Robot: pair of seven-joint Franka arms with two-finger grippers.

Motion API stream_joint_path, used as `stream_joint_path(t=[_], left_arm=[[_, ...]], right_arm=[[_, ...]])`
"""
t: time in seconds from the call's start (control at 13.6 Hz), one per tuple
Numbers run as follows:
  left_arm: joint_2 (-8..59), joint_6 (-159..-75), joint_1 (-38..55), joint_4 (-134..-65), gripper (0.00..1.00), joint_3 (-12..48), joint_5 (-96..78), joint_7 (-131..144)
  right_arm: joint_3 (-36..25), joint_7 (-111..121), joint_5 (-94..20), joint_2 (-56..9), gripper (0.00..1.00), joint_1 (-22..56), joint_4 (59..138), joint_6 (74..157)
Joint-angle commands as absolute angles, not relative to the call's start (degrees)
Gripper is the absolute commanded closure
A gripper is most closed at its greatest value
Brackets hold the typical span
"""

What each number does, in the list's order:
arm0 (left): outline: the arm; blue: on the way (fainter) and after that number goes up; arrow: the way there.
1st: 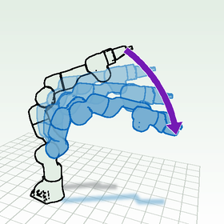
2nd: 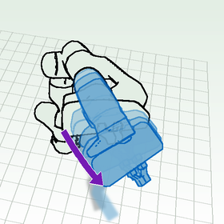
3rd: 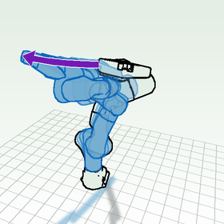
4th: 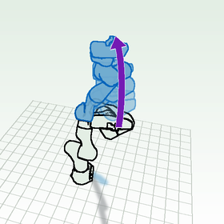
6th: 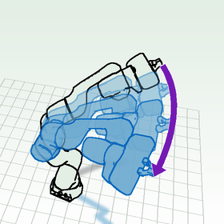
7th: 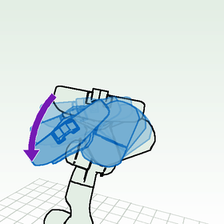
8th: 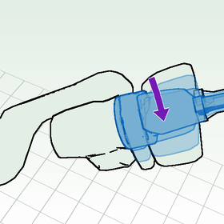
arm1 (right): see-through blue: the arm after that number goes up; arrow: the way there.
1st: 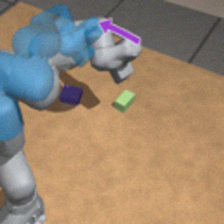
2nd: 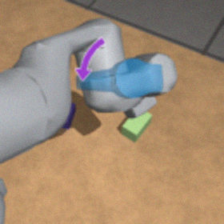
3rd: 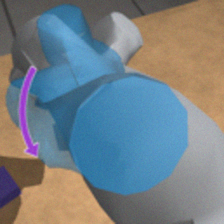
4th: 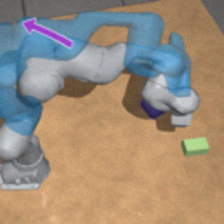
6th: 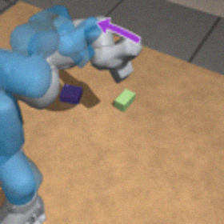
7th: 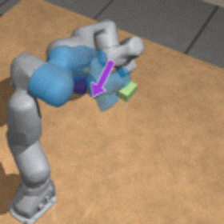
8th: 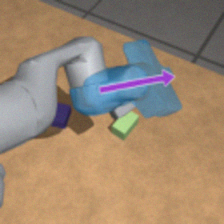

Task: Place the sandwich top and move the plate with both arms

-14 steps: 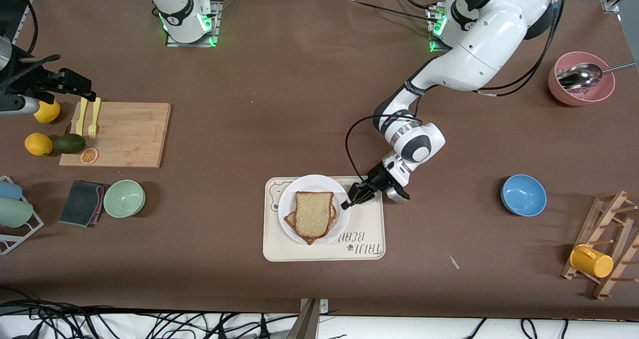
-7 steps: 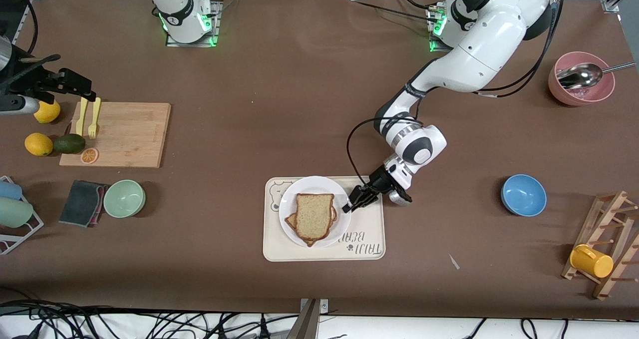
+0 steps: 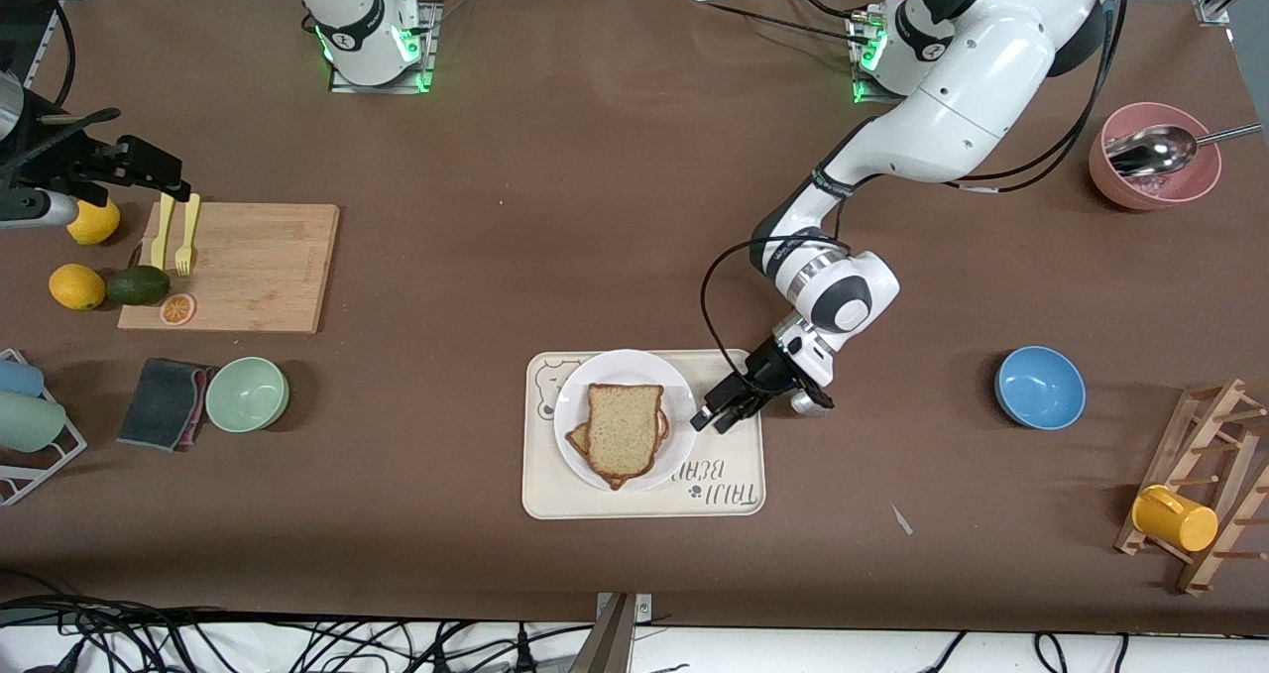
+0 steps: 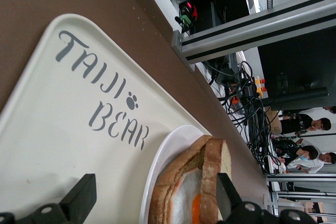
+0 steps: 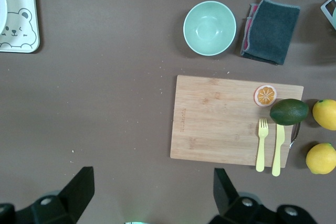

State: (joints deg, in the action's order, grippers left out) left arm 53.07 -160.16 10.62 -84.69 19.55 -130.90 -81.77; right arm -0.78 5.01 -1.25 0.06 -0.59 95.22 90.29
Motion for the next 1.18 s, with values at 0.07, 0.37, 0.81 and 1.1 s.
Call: stream_joint_path(t=[0.07,0.37,0.81,1.1], left_arm=[[49.7,-163.8,11.0,-85.2,0.00,19.7,-125.5,-73.0],[47.2,-165.4,10.7,-85.3,0.00,19.3,-113.6,-58.3],[45.1,-164.4,8.0,-87.2,0.00,19.4,-90.0,-35.2],[42.9,-161.7,5.9,-89.1,0.00,19.2,-80.7,-27.4]], right_arm=[[-0.5,4.7,-1.8,1.3,0.00,-1.1,96.0,89.7],[-0.5,4.7,-1.8,1.3,0.00,-1.1,96.0,89.7],[-0.5,4.7,-1.8,1.3,0.00,-1.1,96.0,89.7],[-0.5,4.7,-1.8,1.3,0.00,-1.1,96.0,89.7]])
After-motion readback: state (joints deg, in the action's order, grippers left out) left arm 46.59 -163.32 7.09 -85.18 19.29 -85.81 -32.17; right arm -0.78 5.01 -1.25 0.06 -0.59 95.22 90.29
